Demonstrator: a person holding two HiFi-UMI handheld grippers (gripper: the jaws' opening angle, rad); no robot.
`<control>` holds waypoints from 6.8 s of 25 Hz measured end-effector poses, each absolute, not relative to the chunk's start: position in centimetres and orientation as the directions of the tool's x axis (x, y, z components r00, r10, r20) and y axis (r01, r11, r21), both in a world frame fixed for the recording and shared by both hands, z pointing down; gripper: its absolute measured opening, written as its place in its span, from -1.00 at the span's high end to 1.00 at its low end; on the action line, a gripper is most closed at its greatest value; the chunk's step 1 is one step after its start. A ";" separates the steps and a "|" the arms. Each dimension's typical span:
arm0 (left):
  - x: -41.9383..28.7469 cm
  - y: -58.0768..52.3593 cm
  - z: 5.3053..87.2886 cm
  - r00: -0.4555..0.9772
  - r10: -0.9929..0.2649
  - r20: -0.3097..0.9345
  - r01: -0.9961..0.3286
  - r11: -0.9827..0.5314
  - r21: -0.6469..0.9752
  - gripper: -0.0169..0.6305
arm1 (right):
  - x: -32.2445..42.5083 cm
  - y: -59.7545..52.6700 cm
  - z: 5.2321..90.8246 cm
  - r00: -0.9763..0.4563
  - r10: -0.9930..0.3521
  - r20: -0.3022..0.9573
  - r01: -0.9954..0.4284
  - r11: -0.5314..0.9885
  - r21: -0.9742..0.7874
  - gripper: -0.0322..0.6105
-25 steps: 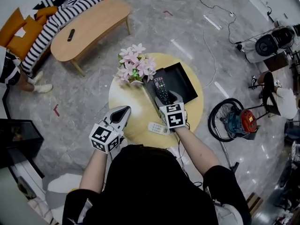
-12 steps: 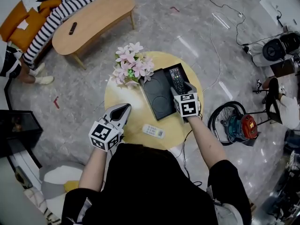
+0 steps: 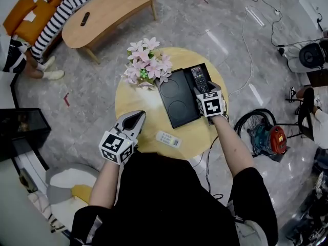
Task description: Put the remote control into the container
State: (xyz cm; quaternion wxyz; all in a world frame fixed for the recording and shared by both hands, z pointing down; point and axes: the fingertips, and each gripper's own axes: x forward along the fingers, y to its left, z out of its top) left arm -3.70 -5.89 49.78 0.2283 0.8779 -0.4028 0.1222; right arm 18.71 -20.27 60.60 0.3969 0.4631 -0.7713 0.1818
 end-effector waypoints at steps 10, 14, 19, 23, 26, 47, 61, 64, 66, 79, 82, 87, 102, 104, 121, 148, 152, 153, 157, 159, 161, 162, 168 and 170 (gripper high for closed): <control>-3.8 -5.0 50.7 0.611 -0.659 0.439 -0.791 -0.532 0.303 0.92 | 18.7 -20.8 64.5 -0.255 -0.483 0.838 -0.840 0.540 0.055 0.11; -4.3 -4.8 51.0 0.598 -0.662 0.452 -0.801 -0.516 0.304 0.92 | 18.8 -20.9 65.7 -0.247 -0.459 0.854 -0.839 0.542 0.048 0.11; -4.8 -4.6 51.6 0.586 -0.661 0.468 -0.810 -0.500 0.307 0.93 | 18.7 -21.1 66.0 -0.234 -0.442 0.866 -0.834 0.549 0.055 0.11; -4.7 -4.7 51.9 0.586 -0.660 0.471 -0.810 -0.496 0.314 0.92 | 18.8 -21.1 67.0 -0.206 -0.403 0.892 -0.849 0.527 0.042 0.11; -4.6 -4.9 52.1 0.592 -0.653 0.472 -0.805 -0.499 0.320 0.92 | 18.8 -21.0 67.5 -0.211 -0.387 0.898 -0.867 0.499 0.011 0.11; -4.6 -5.9 51.3 0.635 -0.636 0.438 -0.772 -0.545 0.327 0.92 | 18.8 -21.0 64.1 -0.211 -0.470 0.857 -0.878 0.477 0.046 0.11; -6.3 -6.3 47.1 0.682 -0.660 0.315 -0.730 -0.636 0.249 0.92 | 18.5 -17.0 52.5 -0.281 -0.706 0.650 -0.952 0.292 -0.094 0.11; -7.3 -6.6 45.8 0.691 -0.666 0.280 -0.722 -0.649 0.240 0.93 | 18.4 -15.4 49.1 -0.289 -0.775 0.562 -0.956 0.260 -0.133 0.17; -7.8 -6.7 45.1 0.699 -0.667 0.258 -0.716 -0.656 0.239 0.93 | 18.3 -14.1 47.1 -0.287 -0.822 0.492 -0.958 0.236 -0.165 0.40; -8.5 -5.9 42.6 0.769 -0.618 0.160 -0.638 -0.730 0.245 0.93 | 16.8 -4.4 42.5 -0.326 -0.930 0.172 -0.921 0.271 -0.280 0.83; -8.0 -5.7 42.8 0.784 -0.600 0.160 -0.620 -0.744 0.250 0.93 | 16.4 -3.4 42.6 -0.339 -0.925 0.169 -0.920 0.288 -0.266 0.87; -7.3 -5.4 42.2 0.799 -0.581 0.156 -0.601 -0.758 0.254 0.93 | 16.0 -2.3 42.6 -0.355 -0.917 0.181 -0.915 0.302 -0.267 0.87; -7.3 -4.6 44.1 0.808 -0.555 0.198 -0.589 -0.756 0.285 0.92 | 10.7 -1.2 47.9 -0.522 -0.753 0.401 -0.839 0.538 -0.083 0.87; -7.4 -4.4 44.5 0.809 -0.551 0.207 -0.588 -0.754 0.293 0.93 | 9.8 -0.5 49.1 -0.540 -0.721 0.433 -0.820 0.566 -0.082 0.87; -11.3 -2.2 48.3 0.797 -0.528 0.294 -0.603 -0.729 0.324 0.92 | 4.7 7.8 63.7 -0.486 -0.245 0.839 -0.472 0.881 -0.016 0.19; -17.6 -0.5 50.3 0.714 -0.600 0.361 -0.699 -0.638 0.324 0.92 | 4.4 7.3 70.3 -0.284 -0.028 0.958 -0.278 0.959 -0.054 0.05; -17.4 -0.7 50.2 0.713 -0.600 0.362 -0.699 -0.642 0.315 0.93 | 4.5 7.2 70.2 -0.274 -0.042 0.961 -0.282 0.959 -0.039 0.05; -17.4 -0.7 50.1 0.713 -0.601 0.361 -0.699 -0.642 0.314 0.92 | 4.4 7.2 70.0 -0.271 -0.043 0.961 -0.280 0.959 -0.036 0.05; -17.2 -0.7 49.8 0.719 -0.595 0.359 -0.694 -0.652 0.307 0.93 | 3.9 7.9 69.7 -0.278 -0.046 0.959 -0.265 0.964 -0.031 0.09; -17.0 -0.6 49.6 0.721 -0.594 0.357 -0.691 -0.656 0.304 0.93 | 3.5 8.3 69.6 -0.298 -0.046 0.953 -0.269 0.962 -0.037 0.09; -17.0 -0.6 49.6 0.722 -0.593 0.356 -0.689 -0.659 0.301 0.92 | 2.8 8.3 68.9 -0.327 -0.057 0.943 -0.282 0.959 -0.040 0.09; -16.9 -0.5 49.6 0.723 -0.591 0.356 -0.688 -0.660 0.301 0.93 | 2.5 8.2 68.5 -0.343 -0.066 0.937 -0.290 0.956 -0.038 0.09; -15.7 -0.5 49.5 0.742 -0.571 0.350 -0.667 -0.683 0.299 0.92 | 1.4 6.7 64.9 -0.393 -0.135 0.909 -0.297 0.955 0.013 0.09; -15.1 -0.7 49.1 0.750 -0.566 0.342 -0.658 -0.692 0.297 0.92 | 1.4 6.2 63.4 -0.403 -0.157 0.902 -0.299 0.954 0.032 0.09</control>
